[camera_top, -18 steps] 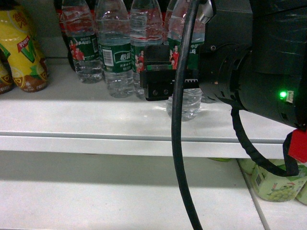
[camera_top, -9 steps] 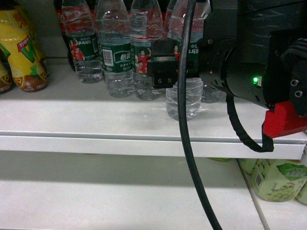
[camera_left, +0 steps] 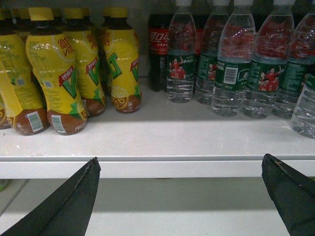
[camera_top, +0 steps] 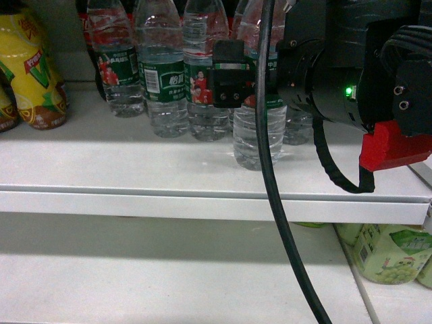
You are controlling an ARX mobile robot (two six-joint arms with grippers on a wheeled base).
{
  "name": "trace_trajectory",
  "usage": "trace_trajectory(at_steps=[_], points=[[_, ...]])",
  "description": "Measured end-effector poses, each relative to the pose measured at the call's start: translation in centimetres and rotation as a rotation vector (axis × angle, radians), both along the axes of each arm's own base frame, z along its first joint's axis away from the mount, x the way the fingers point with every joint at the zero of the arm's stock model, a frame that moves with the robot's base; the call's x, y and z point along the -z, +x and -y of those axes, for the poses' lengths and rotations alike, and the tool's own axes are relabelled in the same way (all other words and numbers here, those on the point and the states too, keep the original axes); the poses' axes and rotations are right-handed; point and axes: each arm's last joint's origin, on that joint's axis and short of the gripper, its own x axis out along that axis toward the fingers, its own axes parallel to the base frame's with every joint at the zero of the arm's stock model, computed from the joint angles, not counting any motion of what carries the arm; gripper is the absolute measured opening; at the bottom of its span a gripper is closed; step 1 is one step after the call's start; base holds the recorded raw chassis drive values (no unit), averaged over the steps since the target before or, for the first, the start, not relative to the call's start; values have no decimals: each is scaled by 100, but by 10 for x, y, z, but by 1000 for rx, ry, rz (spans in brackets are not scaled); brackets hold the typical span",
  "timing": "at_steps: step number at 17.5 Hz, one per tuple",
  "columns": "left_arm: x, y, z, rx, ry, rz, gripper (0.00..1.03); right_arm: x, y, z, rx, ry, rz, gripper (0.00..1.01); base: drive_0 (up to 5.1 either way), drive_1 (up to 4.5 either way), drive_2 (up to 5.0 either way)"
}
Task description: Move water from second to third shelf
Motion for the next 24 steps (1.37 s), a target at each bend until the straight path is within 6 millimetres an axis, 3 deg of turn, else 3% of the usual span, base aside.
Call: trace_trajectory(at_steps=[5,8,9,10,16,18,24], points=[[0,0,0,0,0,0,98,6,-2,-7,-18,-10,-20,97,0,0,0],[0,0,0,0,0,0,98,6,-3,-9,-23,-9,-15,67,0,0,0],[0,0,0,0,0,0,98,5,-4,-9,-27,-5,-13,48,0,0,0],[0,0,0,0,0,0,98,4,-8,-7,-29,2,-17,44,0,0,0],[0,0,0,0,0,0,98,0,-45,18,-49,20,-39,43,0,0,0],[0,0,0,0,0,0,98,-5,-86,64,16,17,-28,42,0,0,0],[0,0,0,0,0,0,98,-10,-135,109,81,14,-11,42,0,0,0]])
